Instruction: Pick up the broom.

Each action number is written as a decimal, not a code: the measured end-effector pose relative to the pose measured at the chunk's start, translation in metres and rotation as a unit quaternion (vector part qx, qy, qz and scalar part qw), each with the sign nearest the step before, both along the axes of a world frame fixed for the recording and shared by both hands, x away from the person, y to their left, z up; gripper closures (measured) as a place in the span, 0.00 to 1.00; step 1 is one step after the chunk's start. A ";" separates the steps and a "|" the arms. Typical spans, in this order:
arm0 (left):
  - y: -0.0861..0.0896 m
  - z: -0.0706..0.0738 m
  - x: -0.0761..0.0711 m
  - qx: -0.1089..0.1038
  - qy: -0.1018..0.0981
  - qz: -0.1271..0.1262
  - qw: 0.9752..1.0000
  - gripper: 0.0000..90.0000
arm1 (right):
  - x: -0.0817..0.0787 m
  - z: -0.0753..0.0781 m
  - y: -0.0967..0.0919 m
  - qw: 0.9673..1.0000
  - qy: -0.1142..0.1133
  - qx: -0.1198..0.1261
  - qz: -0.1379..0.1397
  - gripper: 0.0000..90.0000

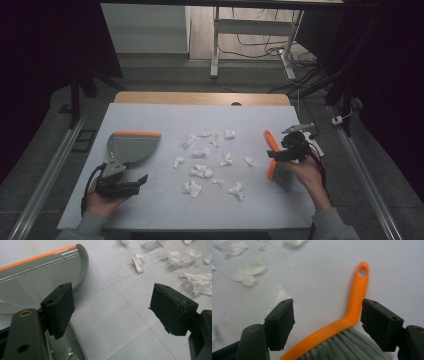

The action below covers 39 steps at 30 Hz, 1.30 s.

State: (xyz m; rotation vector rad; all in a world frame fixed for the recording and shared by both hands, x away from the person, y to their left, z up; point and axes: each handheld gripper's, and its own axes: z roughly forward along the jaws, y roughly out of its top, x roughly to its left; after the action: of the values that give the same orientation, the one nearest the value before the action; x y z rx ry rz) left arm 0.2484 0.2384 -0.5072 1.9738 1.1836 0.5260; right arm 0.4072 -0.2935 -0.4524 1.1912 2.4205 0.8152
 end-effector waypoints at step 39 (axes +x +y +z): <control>-0.005 0.001 -0.004 0.014 -0.013 -0.004 1.000 0.22 | 0.055 -0.032 0.002 0.984 0.141 -0.059 -0.087 0.78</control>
State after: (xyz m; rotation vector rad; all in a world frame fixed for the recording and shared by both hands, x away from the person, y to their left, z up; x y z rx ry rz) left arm 0.2444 0.2333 -0.5058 1.9890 1.1581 0.5657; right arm 0.4626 -0.2918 -0.4840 1.5330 2.4927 0.4713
